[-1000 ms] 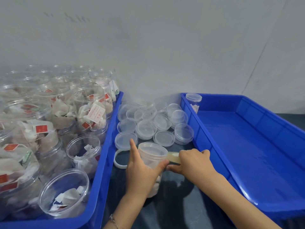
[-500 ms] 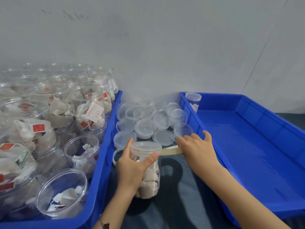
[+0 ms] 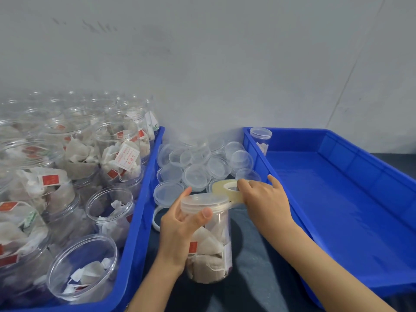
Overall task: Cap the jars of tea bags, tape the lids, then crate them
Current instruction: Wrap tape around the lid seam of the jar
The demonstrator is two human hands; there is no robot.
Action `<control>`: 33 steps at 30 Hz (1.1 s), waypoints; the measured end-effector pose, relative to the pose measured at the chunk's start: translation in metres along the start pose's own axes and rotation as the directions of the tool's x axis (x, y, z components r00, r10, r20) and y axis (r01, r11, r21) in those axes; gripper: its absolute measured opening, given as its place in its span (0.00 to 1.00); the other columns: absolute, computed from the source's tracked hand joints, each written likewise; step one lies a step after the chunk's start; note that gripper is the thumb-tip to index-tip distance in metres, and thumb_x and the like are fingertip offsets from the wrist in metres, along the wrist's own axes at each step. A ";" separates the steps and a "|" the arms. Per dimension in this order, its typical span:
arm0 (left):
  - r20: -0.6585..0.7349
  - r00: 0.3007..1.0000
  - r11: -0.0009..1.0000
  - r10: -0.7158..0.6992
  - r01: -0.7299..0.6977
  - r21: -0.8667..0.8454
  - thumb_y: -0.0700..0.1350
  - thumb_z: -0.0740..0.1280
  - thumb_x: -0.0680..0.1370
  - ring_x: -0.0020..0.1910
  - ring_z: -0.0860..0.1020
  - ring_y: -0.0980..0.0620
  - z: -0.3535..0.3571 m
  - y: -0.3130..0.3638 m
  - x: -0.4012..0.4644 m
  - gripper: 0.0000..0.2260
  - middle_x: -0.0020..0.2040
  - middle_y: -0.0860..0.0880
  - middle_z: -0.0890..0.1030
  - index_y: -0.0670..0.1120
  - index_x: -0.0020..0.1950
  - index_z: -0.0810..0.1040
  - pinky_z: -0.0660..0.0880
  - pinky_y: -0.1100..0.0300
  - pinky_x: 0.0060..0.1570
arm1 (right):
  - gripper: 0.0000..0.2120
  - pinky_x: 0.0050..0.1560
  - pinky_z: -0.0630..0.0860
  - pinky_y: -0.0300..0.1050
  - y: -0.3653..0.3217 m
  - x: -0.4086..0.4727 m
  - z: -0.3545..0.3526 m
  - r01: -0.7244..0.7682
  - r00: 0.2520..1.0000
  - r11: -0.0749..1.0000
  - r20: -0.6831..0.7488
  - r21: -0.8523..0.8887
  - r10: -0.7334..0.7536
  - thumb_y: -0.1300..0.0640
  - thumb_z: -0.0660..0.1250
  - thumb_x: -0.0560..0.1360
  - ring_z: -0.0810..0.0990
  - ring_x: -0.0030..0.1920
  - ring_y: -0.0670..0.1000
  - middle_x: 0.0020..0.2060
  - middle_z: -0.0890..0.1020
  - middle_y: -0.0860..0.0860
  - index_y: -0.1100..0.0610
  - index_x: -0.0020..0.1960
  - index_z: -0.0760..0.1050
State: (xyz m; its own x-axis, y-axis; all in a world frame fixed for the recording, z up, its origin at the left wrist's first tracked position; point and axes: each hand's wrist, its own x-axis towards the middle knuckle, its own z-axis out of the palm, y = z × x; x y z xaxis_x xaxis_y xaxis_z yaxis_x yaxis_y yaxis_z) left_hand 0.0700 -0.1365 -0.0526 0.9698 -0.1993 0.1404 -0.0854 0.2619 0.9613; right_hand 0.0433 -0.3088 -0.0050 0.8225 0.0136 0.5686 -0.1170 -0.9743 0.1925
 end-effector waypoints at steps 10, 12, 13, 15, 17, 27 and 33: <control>0.167 0.986 0.993 0.025 -0.044 0.111 0.67 0.75 0.54 0.59 0.74 0.69 0.016 0.004 -0.015 0.50 0.59 0.65 0.77 0.62 0.70 0.54 0.71 0.72 0.56 | 0.37 0.17 0.59 0.37 -0.028 -0.017 0.017 -0.236 0.971 0.944 0.102 0.230 0.217 0.66 0.80 0.51 0.67 0.15 0.49 0.18 0.70 0.50 0.66 0.59 0.77; 0.160 0.987 0.997 0.003 -0.014 0.072 0.77 0.68 0.54 0.59 0.71 0.73 0.017 -0.001 -0.016 0.48 0.59 0.71 0.74 0.65 0.69 0.52 0.69 0.77 0.52 | 0.38 0.17 0.55 0.36 -0.030 -0.018 0.018 -0.278 0.959 0.931 0.131 0.236 0.253 0.66 0.80 0.50 0.65 0.14 0.49 0.16 0.69 0.50 0.67 0.60 0.76; 0.137 0.990 0.998 -0.030 0.024 0.050 0.79 0.63 0.57 0.59 0.71 0.73 0.017 -0.003 -0.015 0.44 0.61 0.71 0.72 0.67 0.69 0.52 0.69 0.77 0.52 | 0.38 0.18 0.54 0.36 -0.030 -0.019 0.018 -0.272 0.960 0.937 0.123 0.221 0.250 0.67 0.80 0.49 0.65 0.13 0.49 0.16 0.68 0.50 0.67 0.60 0.77; 0.081 0.993 0.995 -0.089 0.084 0.061 0.74 0.54 0.66 0.56 0.70 0.77 0.016 -0.008 -0.011 0.31 0.60 0.72 0.67 0.70 0.67 0.53 0.68 0.79 0.51 | 0.38 0.19 0.54 0.35 -0.029 -0.022 0.020 -0.253 0.965 0.951 0.112 0.178 0.236 0.71 0.78 0.47 0.64 0.13 0.50 0.16 0.68 0.51 0.68 0.58 0.78; 0.040 0.995 0.982 -0.096 0.088 0.169 0.68 0.48 0.69 0.58 0.66 0.78 0.016 -0.011 -0.007 0.29 0.64 0.70 0.65 0.67 0.70 0.52 0.64 0.78 0.55 | 0.36 0.20 0.55 0.34 -0.028 -0.025 0.024 -0.237 0.968 0.963 0.112 0.125 0.224 0.73 0.77 0.45 0.64 0.13 0.50 0.16 0.68 0.51 0.67 0.54 0.79; -0.295 0.925 0.891 0.241 -0.090 0.445 0.56 0.56 0.78 0.57 0.73 0.48 0.016 -0.033 -0.005 0.15 0.52 0.55 0.73 0.48 0.57 0.70 0.71 0.55 0.56 | 0.22 0.23 0.50 0.36 -0.033 -0.035 0.038 -0.155 0.979 0.986 0.147 0.065 0.144 0.67 0.78 0.41 0.66 0.13 0.50 0.15 0.68 0.49 0.57 0.30 0.73; -0.072 0.988 0.834 0.134 -0.074 0.546 0.71 0.70 0.54 0.60 0.67 0.63 0.016 -0.031 -0.014 0.51 0.63 0.60 0.69 0.52 0.72 0.63 0.61 0.82 0.51 | 0.19 0.27 0.59 0.42 -0.036 -0.035 0.038 -0.127 0.962 0.990 0.251 0.068 0.106 0.59 0.72 0.65 0.78 0.30 0.51 0.37 0.78 0.50 0.58 0.53 0.71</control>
State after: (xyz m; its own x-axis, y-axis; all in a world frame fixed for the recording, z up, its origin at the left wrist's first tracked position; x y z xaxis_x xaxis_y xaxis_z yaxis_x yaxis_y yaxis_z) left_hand 0.0556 -0.1574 -0.0807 0.9635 -0.0942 0.2507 -0.2673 -0.2826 0.9212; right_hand 0.0399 -0.2826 -0.0617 0.9185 -0.1468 0.3671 -0.1825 -0.9811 0.0642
